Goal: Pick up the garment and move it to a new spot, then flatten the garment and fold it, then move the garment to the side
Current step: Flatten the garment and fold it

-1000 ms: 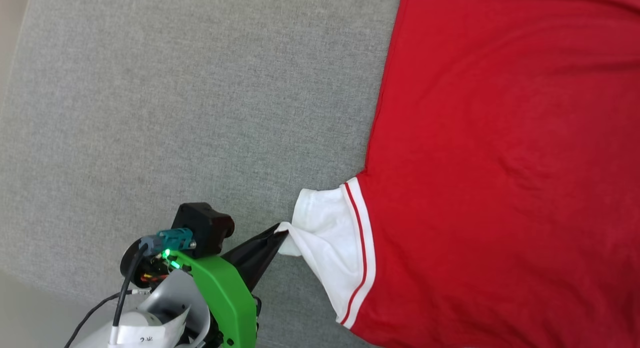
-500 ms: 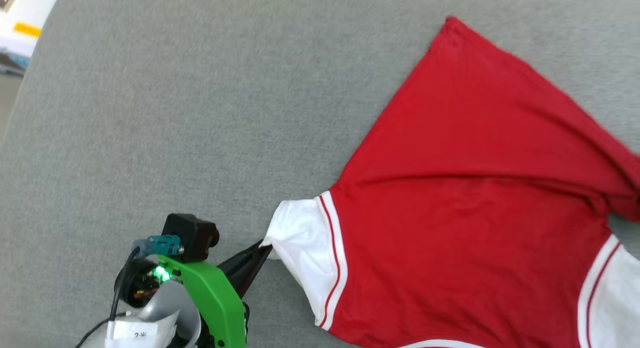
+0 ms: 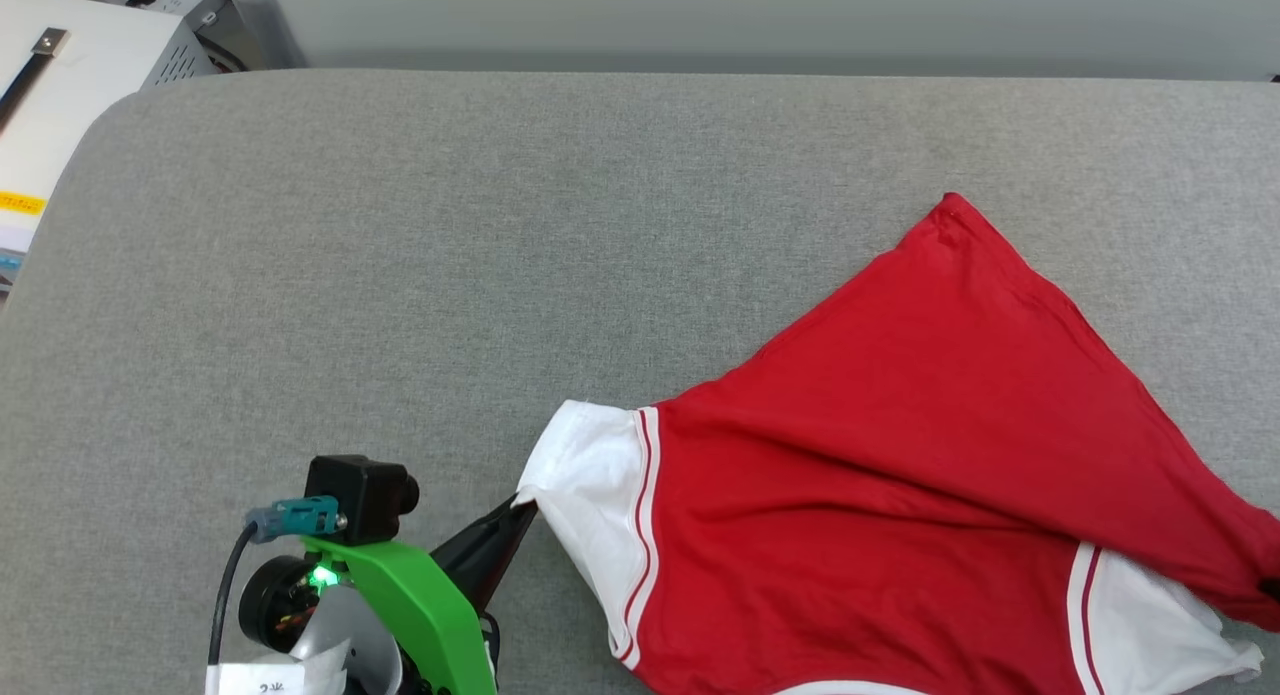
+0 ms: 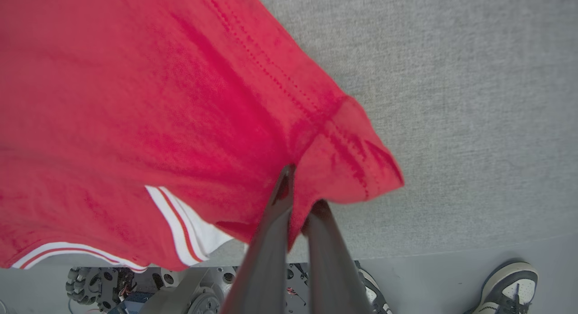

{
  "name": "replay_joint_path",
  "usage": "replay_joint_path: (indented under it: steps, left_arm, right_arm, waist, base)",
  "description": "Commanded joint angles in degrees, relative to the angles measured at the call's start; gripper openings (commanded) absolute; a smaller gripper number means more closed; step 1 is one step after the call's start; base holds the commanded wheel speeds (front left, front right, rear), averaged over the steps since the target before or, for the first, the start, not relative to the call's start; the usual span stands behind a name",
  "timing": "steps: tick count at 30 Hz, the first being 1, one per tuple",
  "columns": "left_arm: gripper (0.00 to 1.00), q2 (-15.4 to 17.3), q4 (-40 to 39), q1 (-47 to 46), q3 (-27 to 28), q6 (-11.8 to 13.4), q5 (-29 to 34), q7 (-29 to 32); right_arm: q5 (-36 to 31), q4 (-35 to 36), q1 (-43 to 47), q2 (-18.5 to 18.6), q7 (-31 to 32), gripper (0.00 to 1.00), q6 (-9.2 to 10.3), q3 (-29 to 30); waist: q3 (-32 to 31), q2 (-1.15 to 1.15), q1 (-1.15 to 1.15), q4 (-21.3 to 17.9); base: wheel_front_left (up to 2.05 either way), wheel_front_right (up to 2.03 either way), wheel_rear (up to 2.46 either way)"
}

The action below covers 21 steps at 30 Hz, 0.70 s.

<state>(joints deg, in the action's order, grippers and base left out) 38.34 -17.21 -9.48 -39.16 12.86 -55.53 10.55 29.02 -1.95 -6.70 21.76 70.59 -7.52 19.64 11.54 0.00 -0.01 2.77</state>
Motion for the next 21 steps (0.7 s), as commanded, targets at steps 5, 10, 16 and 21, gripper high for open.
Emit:
replay_joint_path:
  steps: [5,10,16,21]
  left_arm:
    - [0.00,-1.60,1.43,-0.52,0.53,0.21,0.09,-1.43]
    - [0.00,-2.74,2.16,-1.16,0.31,-0.20,0.15,-2.06]
    - [0.00,-2.67,1.55,-1.39,0.85,-0.42,0.03,-2.72]
    - [0.00,-1.93,0.00,-1.72,0.78,-0.19,0.94,-2.63]
  right_arm:
    - [-0.84,0.89,4.43,-3.22,0.63,0.00,0.03,1.76]
    - [-1.45,0.28,6.08,-4.31,0.52,0.00,0.03,2.14]
    - [0.40,2.45,4.57,-2.78,0.86,1.00,0.03,0.47]
    - [3.26,8.51,0.99,0.68,3.55,1.00,0.03,-2.20]
  waist:
    - [-0.69,0.00,0.01,-0.42]
    - [-0.19,0.00,0.01,-0.24]
    - [0.58,0.00,0.01,-0.20]
    - [1.90,0.00,0.01,0.19]
  base:
    - [0.00,0.00,0.00]
    - [0.00,0.00,0.00]
    - [0.00,0.00,0.00]
    - [0.00,0.00,0.00]
